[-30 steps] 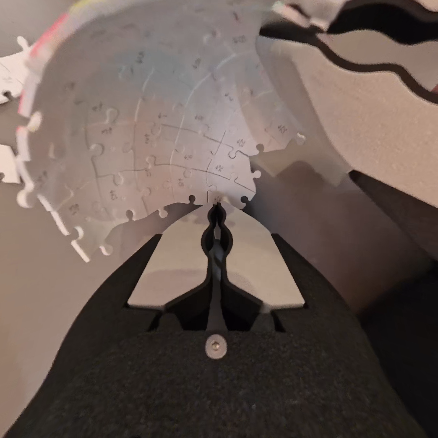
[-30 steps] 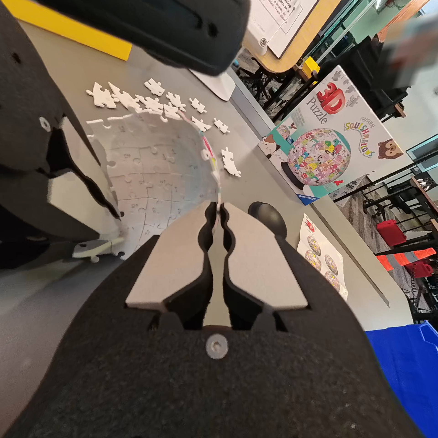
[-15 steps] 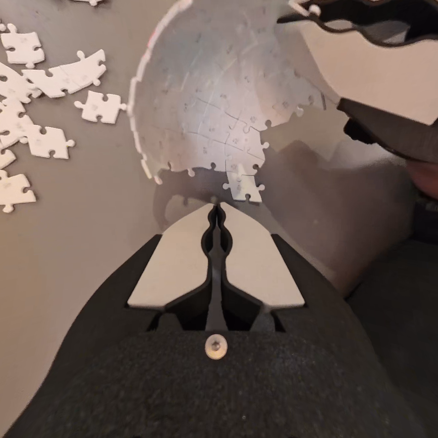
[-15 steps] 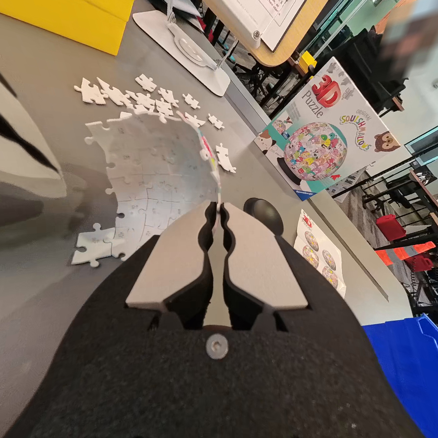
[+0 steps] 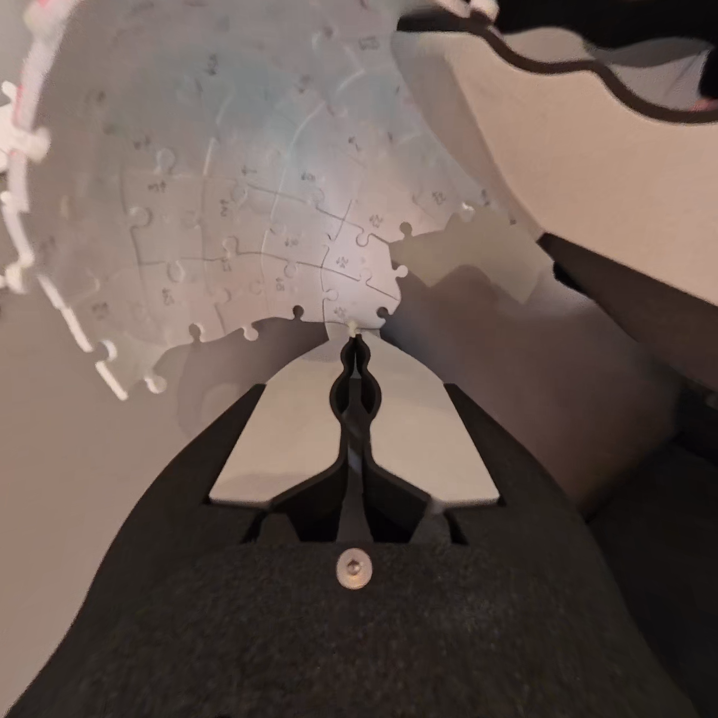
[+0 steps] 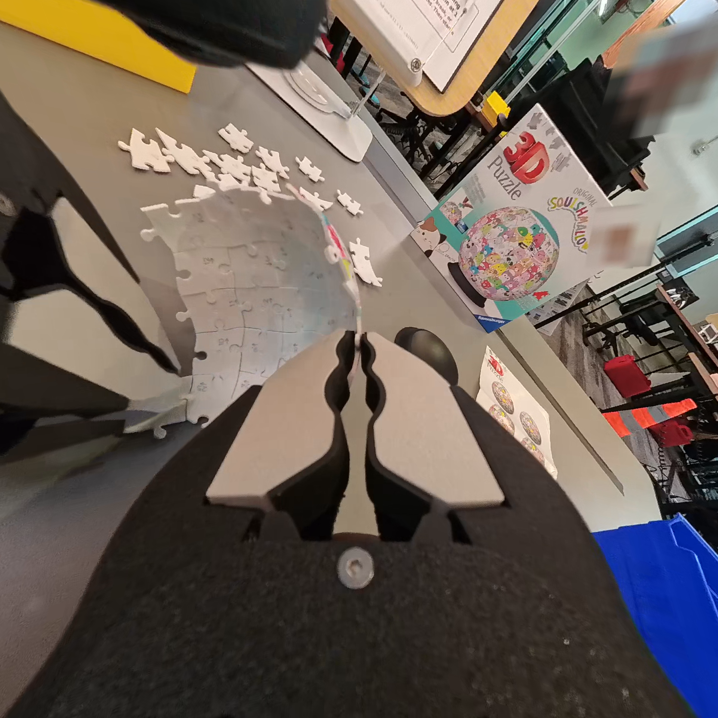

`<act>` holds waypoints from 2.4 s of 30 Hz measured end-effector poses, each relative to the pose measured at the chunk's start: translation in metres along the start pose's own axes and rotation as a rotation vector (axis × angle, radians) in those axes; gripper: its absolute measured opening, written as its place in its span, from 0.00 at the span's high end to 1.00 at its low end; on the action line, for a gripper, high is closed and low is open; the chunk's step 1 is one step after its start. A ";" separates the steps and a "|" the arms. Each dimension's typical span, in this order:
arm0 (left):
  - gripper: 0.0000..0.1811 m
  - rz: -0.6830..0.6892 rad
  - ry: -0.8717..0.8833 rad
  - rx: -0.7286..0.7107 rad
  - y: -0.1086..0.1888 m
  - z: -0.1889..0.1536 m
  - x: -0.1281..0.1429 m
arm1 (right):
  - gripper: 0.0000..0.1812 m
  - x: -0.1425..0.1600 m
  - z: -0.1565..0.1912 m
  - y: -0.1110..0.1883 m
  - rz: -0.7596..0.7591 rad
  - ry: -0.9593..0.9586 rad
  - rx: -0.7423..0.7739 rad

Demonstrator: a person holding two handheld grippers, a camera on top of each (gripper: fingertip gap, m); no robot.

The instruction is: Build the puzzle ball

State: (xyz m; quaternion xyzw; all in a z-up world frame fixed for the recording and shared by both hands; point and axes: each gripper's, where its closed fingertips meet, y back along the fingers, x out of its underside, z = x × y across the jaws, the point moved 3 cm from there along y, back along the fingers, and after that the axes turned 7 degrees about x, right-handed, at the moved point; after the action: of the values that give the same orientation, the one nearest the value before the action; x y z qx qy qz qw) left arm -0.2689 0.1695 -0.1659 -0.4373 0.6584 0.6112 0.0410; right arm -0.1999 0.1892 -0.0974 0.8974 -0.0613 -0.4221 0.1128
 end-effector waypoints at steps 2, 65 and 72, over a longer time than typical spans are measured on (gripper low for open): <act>1.00 0.012 -0.008 -0.012 -0.003 0.000 -0.001 | 0.99 -0.002 0.001 0.001 -0.014 0.006 -0.001; 0.95 -0.479 0.220 -0.059 0.131 0.081 0.022 | 0.99 0.000 -0.006 0.001 -0.062 -0.018 0.039; 0.96 -0.345 0.082 -0.099 0.096 0.058 0.024 | 0.99 -0.015 -0.025 -0.003 0.032 -0.113 -0.032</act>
State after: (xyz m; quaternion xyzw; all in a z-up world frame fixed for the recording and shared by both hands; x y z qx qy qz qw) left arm -0.3713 0.1928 -0.1210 -0.5700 0.5439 0.6082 0.0970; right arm -0.1901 0.1992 -0.0721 0.8692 -0.0750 -0.4711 0.1303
